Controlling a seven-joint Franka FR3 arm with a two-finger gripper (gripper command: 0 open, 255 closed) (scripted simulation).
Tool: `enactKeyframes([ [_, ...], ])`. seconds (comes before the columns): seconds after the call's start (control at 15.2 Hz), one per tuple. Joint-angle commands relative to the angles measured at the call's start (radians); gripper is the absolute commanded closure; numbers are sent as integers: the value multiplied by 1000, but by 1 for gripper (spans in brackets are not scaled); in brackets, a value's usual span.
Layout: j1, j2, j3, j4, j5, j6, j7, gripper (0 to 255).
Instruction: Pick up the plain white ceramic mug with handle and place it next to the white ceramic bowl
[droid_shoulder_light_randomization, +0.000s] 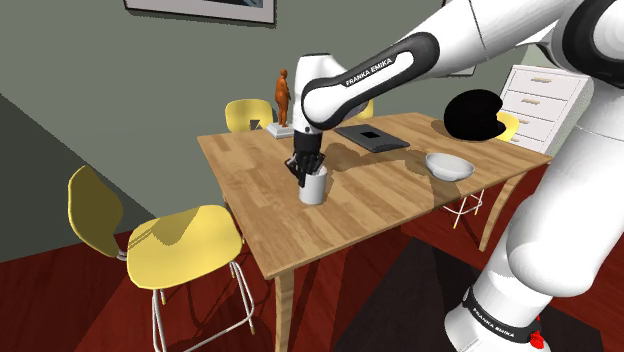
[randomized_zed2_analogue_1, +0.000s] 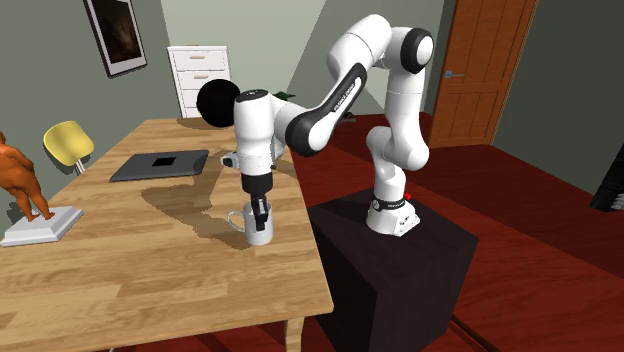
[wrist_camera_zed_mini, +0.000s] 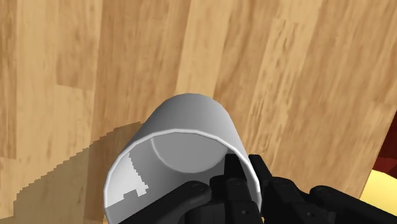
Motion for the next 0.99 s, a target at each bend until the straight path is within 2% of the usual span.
enactKeyframes([
  [0.0,1,-11,1,17,2,-28,0,255],
  [0.92,0,-72,-2,142,14,-213,-10,255],
])
